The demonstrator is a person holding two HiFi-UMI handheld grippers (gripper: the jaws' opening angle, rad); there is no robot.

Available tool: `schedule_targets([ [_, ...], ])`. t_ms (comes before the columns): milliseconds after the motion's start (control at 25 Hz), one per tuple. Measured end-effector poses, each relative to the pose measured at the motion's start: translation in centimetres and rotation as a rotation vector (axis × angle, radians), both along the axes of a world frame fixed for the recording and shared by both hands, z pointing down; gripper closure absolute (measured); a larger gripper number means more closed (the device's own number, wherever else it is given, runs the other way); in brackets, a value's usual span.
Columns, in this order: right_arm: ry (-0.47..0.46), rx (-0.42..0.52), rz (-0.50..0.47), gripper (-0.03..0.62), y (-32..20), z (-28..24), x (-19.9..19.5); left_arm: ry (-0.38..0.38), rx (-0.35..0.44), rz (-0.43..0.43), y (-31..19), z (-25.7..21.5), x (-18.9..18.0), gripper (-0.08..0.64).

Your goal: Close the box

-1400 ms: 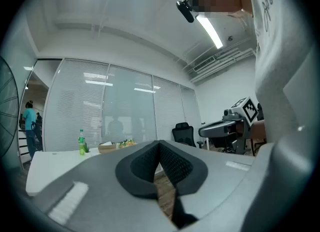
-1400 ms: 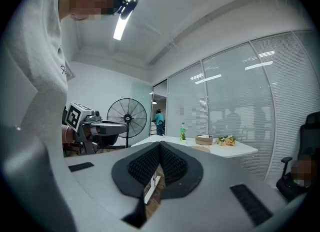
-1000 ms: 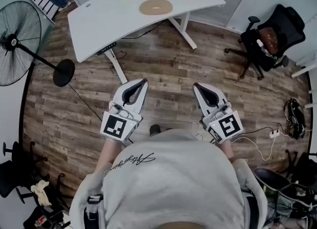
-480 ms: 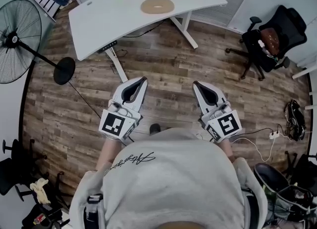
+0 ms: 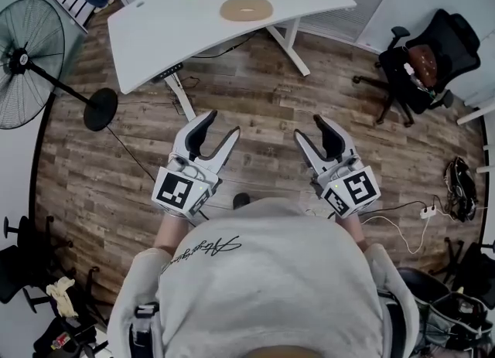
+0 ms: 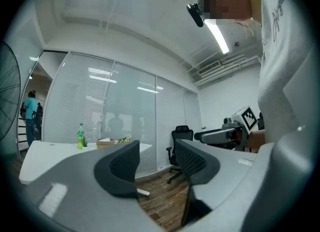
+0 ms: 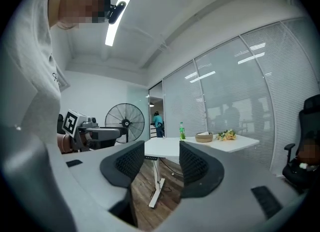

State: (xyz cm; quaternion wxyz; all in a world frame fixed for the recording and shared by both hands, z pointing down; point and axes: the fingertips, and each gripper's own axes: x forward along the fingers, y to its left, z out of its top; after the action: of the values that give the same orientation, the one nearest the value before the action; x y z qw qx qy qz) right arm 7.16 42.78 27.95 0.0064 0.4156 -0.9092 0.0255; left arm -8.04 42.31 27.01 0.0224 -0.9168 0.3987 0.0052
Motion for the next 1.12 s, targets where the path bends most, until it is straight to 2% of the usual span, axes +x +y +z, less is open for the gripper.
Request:
schedule_targets([
  [160,-0.006,-0.011,0.016,0.322,-0.1,0.2,0.3,0.045,-0.014,-0.03,-0.5,-0.2,-0.7,0.267],
  [520,-0.034,0.0,0.082,0.181,-1.0,0.3,1.1,0.021,-0.01,-0.048,-0.8,0.2,-1.2,0.149],
  [800,-0.034,-0.003,0.072,0.167,-1.1,0.5,0.2,0.058,-0.017,-0.053,-0.7,0.2,-2.0,0.143],
  [960,-0.038,0.026,0.083,0.169,-1.1,-0.1,-0.4,0.053,-0.013,-0.056,-0.7,0.3,-2.7,0.143],
  [1120,-0.027,0.016,0.08,0.169,-1.0,0.2,-1.1,0.064,-0.018,-0.053,-0.6,0.5,-3.4,0.143],
])
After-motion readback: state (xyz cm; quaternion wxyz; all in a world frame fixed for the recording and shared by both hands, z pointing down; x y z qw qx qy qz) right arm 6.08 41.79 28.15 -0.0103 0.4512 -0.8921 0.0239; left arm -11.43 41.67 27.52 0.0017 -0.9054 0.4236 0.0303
